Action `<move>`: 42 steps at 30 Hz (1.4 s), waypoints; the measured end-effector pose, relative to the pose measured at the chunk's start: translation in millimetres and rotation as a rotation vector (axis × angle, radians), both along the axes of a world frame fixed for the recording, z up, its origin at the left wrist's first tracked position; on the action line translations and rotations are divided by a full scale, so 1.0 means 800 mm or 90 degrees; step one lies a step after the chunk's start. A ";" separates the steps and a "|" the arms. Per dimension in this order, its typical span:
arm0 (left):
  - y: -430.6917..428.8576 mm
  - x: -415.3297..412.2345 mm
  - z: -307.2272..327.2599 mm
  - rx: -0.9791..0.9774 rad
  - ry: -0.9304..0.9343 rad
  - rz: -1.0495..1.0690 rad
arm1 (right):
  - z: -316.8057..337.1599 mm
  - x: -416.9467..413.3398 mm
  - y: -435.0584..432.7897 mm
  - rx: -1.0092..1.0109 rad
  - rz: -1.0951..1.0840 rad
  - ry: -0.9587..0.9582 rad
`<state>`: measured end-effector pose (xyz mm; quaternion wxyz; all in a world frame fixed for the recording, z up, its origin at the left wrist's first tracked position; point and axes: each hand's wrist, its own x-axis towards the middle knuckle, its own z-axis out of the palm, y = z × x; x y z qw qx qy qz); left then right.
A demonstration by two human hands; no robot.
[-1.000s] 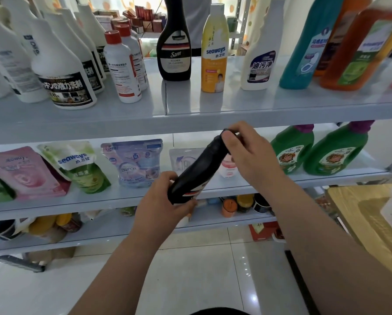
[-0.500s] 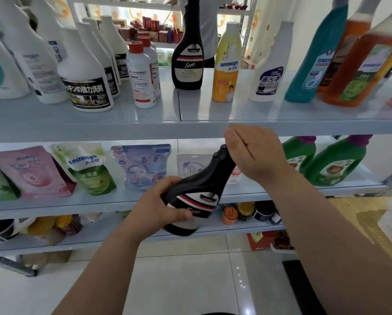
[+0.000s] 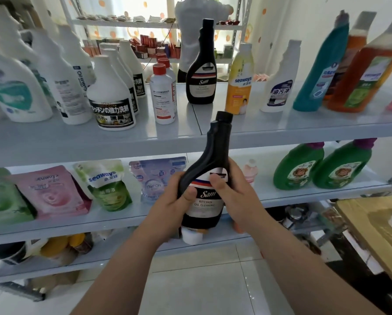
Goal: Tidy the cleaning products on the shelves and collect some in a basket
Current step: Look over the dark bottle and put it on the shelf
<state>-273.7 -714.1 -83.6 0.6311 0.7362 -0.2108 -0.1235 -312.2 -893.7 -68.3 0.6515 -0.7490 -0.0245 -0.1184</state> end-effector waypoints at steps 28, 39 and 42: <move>-0.206 0.312 0.151 0.166 -0.276 0.338 | 0.095 0.197 -0.187 -0.062 -0.130 -0.207; -0.217 0.347 0.139 0.264 -0.292 0.362 | 0.089 0.228 -0.207 -0.080 -0.092 -0.233; -0.209 0.314 0.135 0.243 -0.303 0.345 | 0.087 0.227 -0.207 -0.087 -0.087 -0.241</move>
